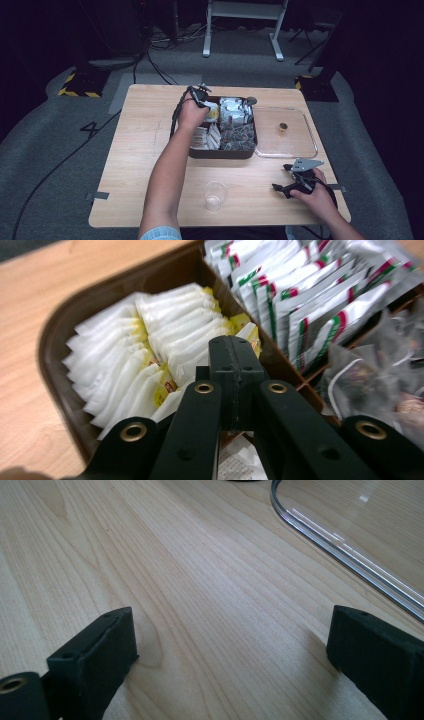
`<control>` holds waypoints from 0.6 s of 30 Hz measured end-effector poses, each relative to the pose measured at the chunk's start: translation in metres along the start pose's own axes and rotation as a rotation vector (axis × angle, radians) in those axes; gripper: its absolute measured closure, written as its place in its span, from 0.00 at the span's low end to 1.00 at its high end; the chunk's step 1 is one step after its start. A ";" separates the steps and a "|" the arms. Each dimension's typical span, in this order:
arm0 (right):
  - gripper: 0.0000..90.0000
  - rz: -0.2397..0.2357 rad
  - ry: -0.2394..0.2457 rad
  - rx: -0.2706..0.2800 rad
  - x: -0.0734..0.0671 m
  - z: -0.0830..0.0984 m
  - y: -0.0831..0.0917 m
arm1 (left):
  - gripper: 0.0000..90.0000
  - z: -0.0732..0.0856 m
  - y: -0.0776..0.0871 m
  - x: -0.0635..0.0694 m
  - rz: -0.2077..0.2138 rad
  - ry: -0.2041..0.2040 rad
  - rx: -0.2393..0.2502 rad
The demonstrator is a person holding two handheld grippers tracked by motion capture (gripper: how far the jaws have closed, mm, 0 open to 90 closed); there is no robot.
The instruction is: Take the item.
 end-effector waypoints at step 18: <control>0.07 0.000 0.002 0.000 0.000 0.001 0.001 | 1.00 0.006 0.077 -0.002 0.072 -0.083 0.129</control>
Point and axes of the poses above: each handheld gripper's, and its own axes: y roughly backward along the jaws, z roughly out of its underside, x roughly to its right, the point moved 1 cm from there along -y, roughly forward along the jaws, and after that the axes turned 6 degrees about -y, right-handed, at the moved point
